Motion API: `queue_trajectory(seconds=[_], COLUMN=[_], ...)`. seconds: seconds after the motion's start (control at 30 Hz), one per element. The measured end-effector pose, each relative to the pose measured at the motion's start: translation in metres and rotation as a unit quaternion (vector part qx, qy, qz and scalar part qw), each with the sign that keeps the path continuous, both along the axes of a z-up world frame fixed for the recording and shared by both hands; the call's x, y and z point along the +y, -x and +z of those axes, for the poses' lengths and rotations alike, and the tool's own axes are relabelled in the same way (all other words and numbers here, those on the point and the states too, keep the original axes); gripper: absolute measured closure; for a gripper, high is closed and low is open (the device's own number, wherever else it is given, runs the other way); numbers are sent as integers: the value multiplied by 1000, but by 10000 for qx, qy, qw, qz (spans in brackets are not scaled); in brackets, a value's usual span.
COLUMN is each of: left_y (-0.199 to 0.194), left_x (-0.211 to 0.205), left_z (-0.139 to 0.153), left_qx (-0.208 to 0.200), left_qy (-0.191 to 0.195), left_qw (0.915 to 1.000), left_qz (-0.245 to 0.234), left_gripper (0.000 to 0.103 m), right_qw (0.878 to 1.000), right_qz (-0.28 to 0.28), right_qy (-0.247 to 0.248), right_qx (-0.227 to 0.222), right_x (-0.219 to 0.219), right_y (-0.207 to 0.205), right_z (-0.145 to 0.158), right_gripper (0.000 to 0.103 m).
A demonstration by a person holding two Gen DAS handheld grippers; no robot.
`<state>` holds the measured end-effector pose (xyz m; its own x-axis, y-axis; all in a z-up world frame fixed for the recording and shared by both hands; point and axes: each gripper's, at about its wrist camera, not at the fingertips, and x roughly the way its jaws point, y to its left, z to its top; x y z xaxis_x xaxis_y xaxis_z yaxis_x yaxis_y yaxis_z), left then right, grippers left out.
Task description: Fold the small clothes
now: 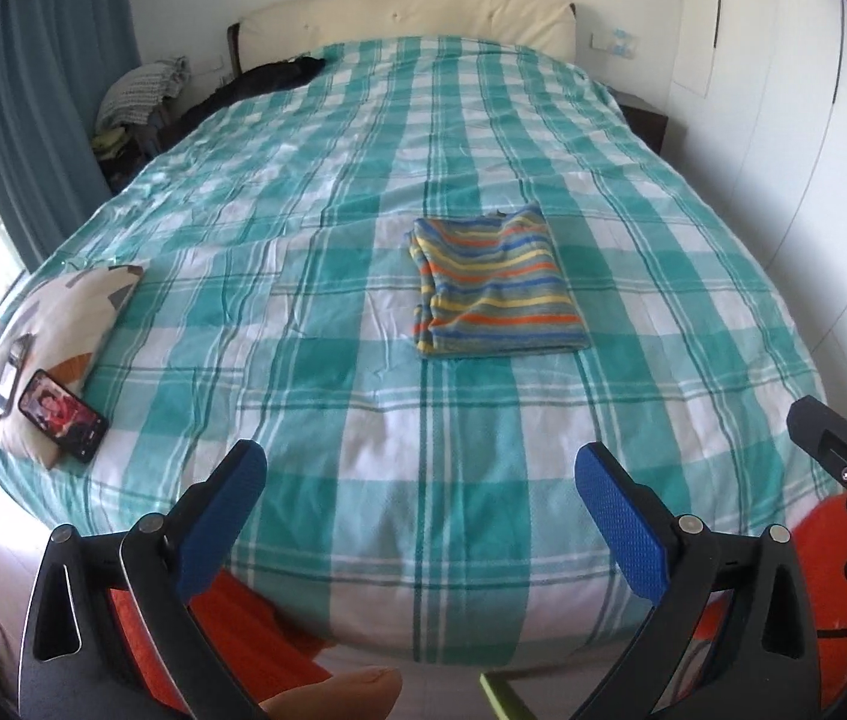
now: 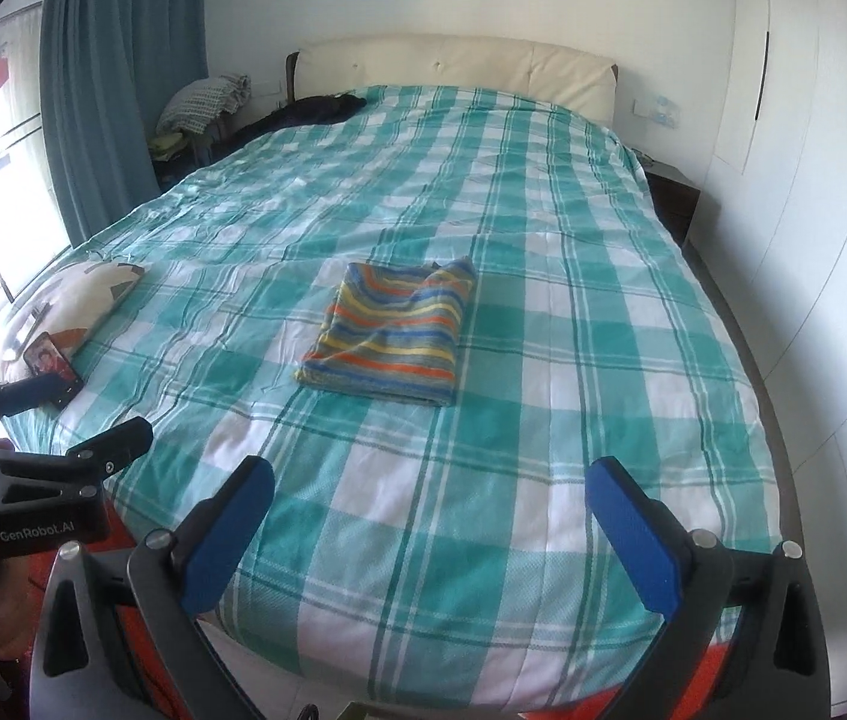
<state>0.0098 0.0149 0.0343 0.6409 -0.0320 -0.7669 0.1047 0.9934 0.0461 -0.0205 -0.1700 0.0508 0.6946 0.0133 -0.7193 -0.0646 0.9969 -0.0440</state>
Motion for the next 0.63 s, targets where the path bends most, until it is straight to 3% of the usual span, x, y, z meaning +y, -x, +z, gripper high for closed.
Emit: queue_trajectory(seconds=[0.13, 0.63], left_y=[-1, 3], left_x=[-4, -8], left_z=[0, 4], left_qx=[-89, -142], left_qy=[-186, -27], left_qw=[9998, 9999], left_qz=[41, 77], left_gripper=[0, 0], right_qw=[9999, 9997], right_qz=[-41, 11], right_qy=[-17, 26], right_qx=[141, 222], right_x=[1, 2], right_y=[-5, -5], right_z=[-9, -17], right_gripper=[0, 0])
